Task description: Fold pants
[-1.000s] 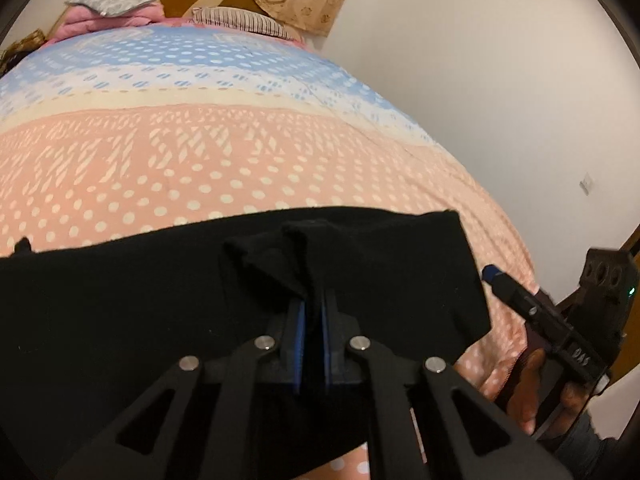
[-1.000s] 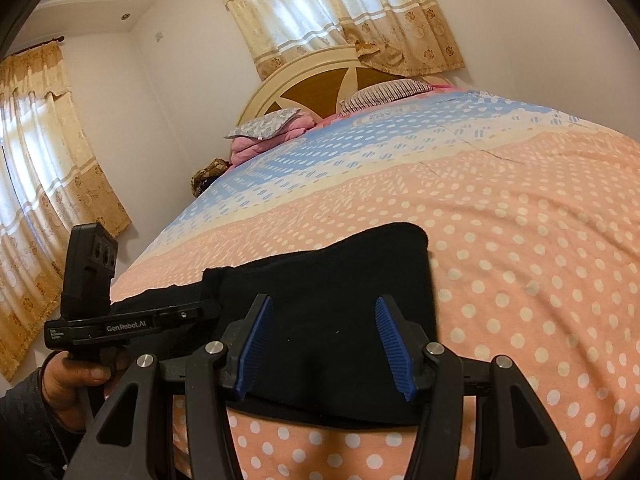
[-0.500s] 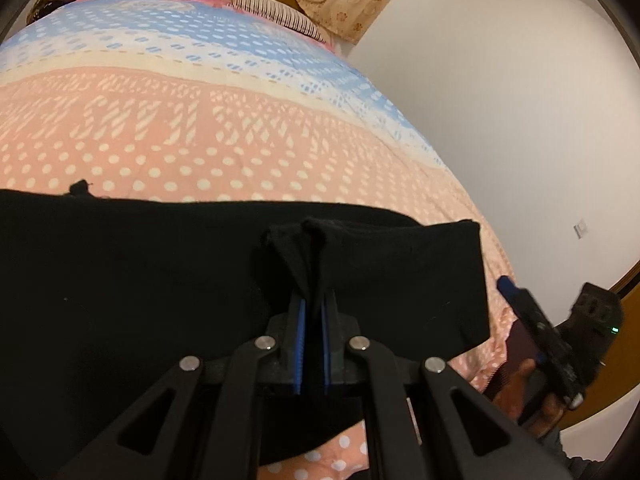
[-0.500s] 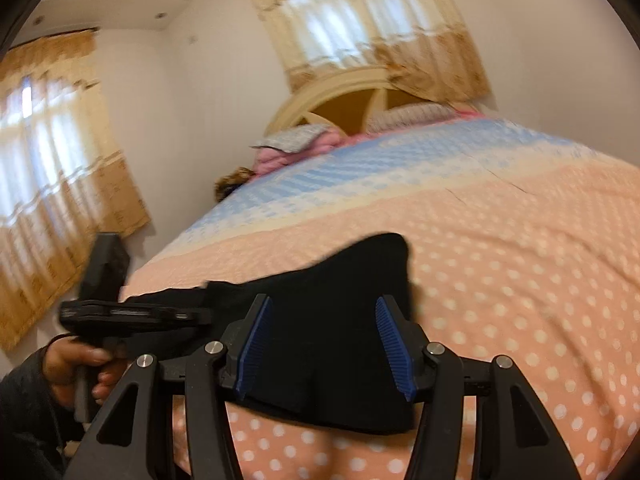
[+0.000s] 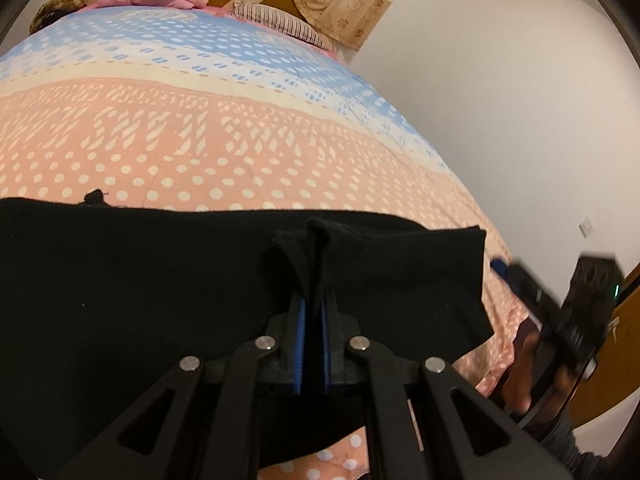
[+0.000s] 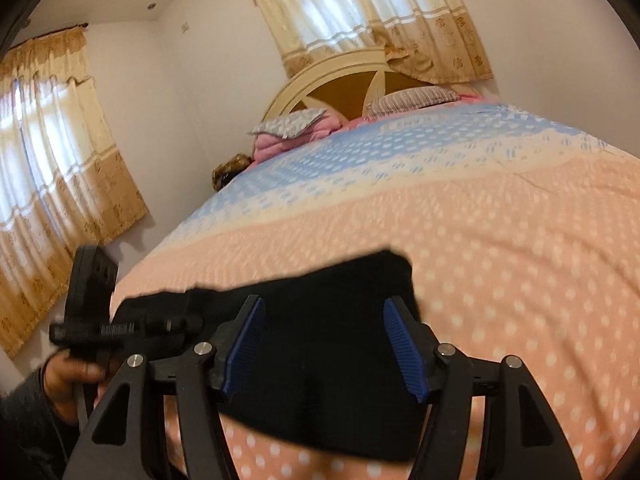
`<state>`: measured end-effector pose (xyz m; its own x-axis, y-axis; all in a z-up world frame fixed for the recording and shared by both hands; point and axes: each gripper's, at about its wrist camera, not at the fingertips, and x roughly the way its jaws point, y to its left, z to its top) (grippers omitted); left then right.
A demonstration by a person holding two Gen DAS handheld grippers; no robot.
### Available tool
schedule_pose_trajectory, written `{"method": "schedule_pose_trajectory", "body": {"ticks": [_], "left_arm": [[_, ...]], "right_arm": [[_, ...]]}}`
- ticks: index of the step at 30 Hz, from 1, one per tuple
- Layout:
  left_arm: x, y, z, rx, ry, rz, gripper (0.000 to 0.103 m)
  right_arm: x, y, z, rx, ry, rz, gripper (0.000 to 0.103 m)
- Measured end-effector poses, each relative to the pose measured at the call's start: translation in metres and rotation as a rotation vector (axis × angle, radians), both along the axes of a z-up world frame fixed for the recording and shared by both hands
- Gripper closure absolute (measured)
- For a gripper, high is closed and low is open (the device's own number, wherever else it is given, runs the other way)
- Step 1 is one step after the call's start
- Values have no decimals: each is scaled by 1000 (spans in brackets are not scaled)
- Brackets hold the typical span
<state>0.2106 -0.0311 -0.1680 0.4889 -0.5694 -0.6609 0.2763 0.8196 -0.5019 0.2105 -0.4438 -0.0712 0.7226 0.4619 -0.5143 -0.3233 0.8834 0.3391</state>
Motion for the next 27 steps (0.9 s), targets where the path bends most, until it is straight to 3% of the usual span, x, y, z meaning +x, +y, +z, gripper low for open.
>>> {"method": "schedule_pose_trajectory", "body": {"ticks": [3,5,6,8,12,16,18,21,23,27], "left_arm": [[4,-5,-5,10,6,-2,96],[7,-7,-8,6,6,0,95],[9,-8,-10,1,14,0,95],[9,-11,-11,7,9,-3,94],[7,-7,-13,-8,2,2,91],[3,-1,-16,-24,3,10,85],[1,0,-17,-30,2,11,85],[1,-2,-17,-19,-4,6,84],[0,-3,-16,-16,-4,5,84],[-7,2,-3,7,-36,-2,82]], "right_arm": [[32,-2,-11,8,79,-8,39],[59,-7,-34,-5,217,-47,39],[64,-14,-36,29,222,-60,39],[64,-24,-33,104,216,-59,39],[44,-26,-7,25,76,-128,39],[18,-10,9,26,4,-29,36],[14,9,3,-27,9,31,33],[33,28,-32,-84,156,58,33],[34,27,-36,-77,134,54,33],[21,36,-9,-94,58,39,33]]}}
